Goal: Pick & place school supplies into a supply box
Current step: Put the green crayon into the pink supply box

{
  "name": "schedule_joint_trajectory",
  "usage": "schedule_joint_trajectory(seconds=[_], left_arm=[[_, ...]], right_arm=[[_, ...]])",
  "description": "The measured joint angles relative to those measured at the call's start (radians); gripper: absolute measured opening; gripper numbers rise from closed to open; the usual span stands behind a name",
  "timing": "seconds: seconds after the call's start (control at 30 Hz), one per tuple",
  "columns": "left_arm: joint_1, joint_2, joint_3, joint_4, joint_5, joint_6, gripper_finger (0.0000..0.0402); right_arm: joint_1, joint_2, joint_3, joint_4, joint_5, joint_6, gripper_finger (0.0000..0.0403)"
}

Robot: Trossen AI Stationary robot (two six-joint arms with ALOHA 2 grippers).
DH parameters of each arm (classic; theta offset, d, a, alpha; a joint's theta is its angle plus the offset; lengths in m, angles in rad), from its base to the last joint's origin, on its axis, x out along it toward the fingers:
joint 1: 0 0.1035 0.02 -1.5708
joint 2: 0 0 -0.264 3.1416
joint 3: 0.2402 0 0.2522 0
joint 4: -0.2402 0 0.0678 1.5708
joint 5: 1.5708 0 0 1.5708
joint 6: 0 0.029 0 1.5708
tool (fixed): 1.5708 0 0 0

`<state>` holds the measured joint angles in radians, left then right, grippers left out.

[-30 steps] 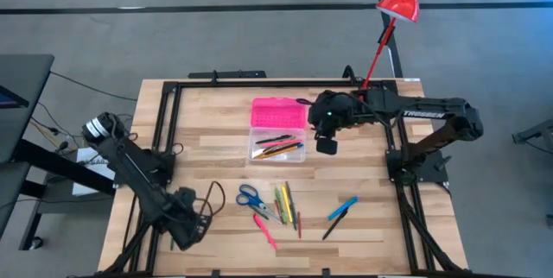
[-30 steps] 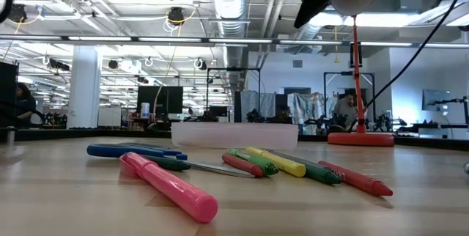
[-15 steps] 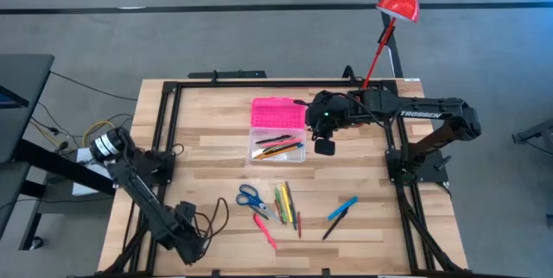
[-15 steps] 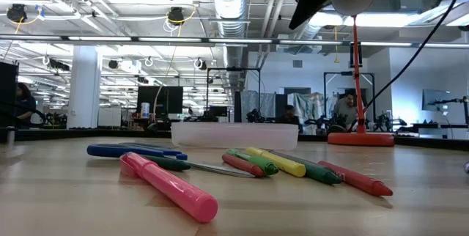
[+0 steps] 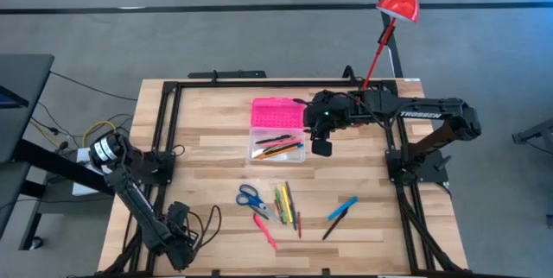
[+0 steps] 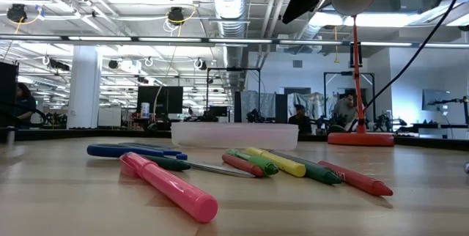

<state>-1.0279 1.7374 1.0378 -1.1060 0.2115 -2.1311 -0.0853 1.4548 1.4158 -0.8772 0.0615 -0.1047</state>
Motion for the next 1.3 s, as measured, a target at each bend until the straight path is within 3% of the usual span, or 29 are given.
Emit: schedule_joint_trajectory(seconds=[0.3, 1.07, 1.3], left_arm=[[-0.020, -0.005, -0.054, 0.097, -0.001, 0.000, 0.0114], [-0.016, -0.003, -0.068, 0.151, -0.024, 0.040, 0.0114], [-0.016, -0.002, -0.070, 0.160, 0.015, 0.036, 0.0115]], right_arm=[[0.007, 0.000, 0.000, 0.003, -0.037, 0.034, 0.0067], [0.046, 0.000, 0.000, 0.003, -0.036, 0.053, 0.0067], [0.046, 0.000, 0.000, 0.003, -0.036, 0.053, 0.0067]])
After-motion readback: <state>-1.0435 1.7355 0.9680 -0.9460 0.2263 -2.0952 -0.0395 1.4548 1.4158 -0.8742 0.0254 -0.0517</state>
